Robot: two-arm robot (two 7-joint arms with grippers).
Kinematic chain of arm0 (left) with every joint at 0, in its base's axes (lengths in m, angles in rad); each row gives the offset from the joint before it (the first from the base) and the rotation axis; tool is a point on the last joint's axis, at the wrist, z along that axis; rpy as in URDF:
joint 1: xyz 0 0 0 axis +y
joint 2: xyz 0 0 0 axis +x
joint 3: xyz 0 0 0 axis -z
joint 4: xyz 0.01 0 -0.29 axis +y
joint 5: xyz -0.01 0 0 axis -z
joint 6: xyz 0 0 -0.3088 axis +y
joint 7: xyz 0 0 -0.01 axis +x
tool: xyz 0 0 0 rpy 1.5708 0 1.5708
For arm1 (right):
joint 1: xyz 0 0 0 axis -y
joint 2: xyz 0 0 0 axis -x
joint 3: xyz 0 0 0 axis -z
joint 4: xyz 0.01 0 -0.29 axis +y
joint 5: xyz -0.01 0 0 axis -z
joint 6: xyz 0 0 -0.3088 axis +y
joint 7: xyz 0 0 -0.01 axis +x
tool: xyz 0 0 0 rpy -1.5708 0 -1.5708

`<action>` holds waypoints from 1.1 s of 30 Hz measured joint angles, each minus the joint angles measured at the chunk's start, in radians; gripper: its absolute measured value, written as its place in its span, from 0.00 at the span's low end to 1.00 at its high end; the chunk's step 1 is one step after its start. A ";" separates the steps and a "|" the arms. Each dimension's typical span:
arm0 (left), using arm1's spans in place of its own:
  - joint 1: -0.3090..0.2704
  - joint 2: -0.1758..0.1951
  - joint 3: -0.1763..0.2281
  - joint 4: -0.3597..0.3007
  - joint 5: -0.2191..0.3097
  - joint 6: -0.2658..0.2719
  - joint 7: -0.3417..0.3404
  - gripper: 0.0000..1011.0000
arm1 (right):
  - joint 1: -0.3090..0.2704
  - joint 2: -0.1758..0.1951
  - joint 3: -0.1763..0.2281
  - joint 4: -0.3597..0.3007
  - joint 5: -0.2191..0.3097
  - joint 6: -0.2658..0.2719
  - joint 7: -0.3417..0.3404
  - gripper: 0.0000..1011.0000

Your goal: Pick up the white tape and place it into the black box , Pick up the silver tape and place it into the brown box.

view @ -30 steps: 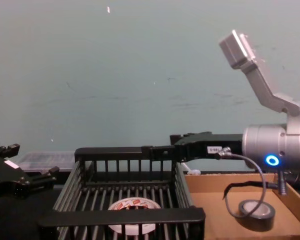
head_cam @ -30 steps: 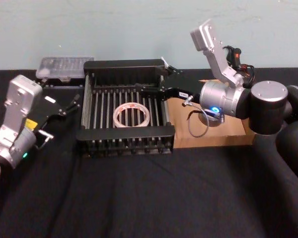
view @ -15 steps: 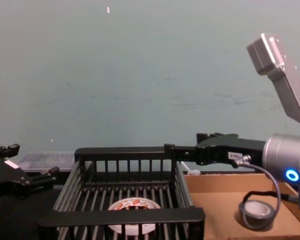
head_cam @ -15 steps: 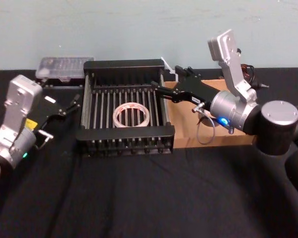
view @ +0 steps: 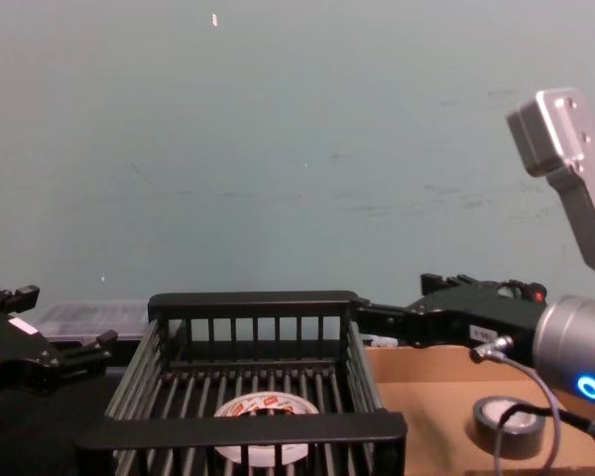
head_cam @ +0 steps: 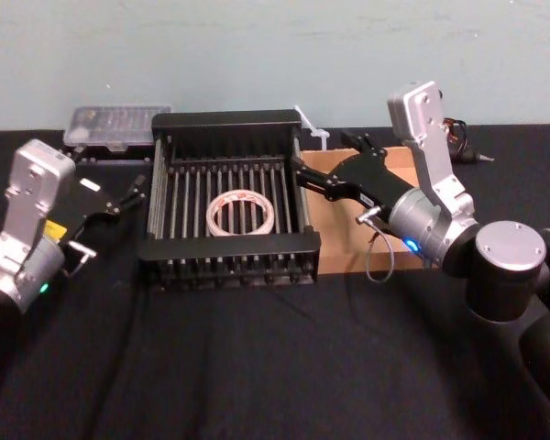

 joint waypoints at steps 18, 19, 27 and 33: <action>0.000 0.000 0.000 0.000 0.000 0.000 0.000 0.99 | -0.127 -0.028 0.083 -0.054 -0.108 -0.062 -0.191 0.99; 0.000 0.000 0.000 0.000 0.000 0.000 0.000 0.99 | -0.131 -0.030 0.085 -0.055 -0.113 -0.066 -0.199 0.99; 0.000 0.000 0.000 0.000 0.000 0.000 0.000 0.99 | -0.167 -0.038 0.105 -0.057 -0.144 -0.088 -0.216 0.99; 0.000 0.000 0.000 0.000 0.000 0.000 0.000 0.99 | -0.184 -0.039 0.117 -0.061 -0.158 -0.105 -0.215 0.99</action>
